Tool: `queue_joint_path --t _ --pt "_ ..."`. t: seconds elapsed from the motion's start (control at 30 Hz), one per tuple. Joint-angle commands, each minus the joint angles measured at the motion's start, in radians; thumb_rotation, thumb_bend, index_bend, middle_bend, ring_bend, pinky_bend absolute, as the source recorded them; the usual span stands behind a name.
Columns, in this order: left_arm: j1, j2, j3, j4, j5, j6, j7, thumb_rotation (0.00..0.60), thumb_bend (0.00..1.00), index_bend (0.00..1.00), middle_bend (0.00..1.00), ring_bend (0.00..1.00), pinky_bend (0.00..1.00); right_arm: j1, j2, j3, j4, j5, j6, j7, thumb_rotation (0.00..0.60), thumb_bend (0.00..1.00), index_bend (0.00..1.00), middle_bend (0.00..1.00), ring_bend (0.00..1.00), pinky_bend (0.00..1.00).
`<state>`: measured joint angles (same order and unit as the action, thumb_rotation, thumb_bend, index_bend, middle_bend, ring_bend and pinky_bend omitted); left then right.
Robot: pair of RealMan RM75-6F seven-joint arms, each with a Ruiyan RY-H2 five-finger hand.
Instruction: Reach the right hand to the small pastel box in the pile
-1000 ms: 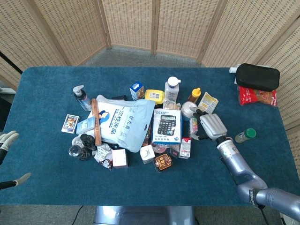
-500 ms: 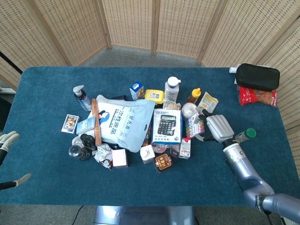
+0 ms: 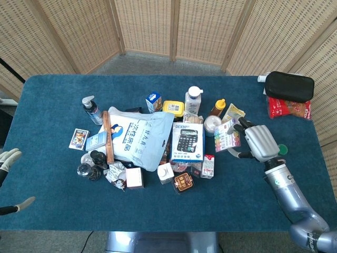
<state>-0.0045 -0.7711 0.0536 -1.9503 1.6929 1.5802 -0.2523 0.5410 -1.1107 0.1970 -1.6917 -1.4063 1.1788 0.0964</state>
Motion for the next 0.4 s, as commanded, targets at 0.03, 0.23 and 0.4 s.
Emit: queue_joint_path --t 0.03,0.23,0.4 --pt "0.001 0.003 0.002 0.004 0.007 0.006 -0.009 0.6 0.0 0.0 0.0 0.0 0.0 -0.023 0.091 0.026 -0.102 -0.019 0.044 -0.041 0.6 0.31 0.42 0.37 0.36 0.6" --pt "0.0 0.007 0.005 0.01 0.015 0.007 -0.026 0.6 0.0 0.0 0.0 0.0 0.0 -0.037 0.184 0.059 -0.217 -0.019 0.078 -0.084 0.6 0.32 0.42 0.37 0.36 0.6" --pt "0.0 0.009 0.007 0.012 0.021 0.009 -0.031 0.6 0.0 0.0 0.0 0.0 0.0 -0.044 0.231 0.075 -0.272 -0.011 0.087 -0.103 0.6 0.32 0.42 0.37 0.36 0.6"
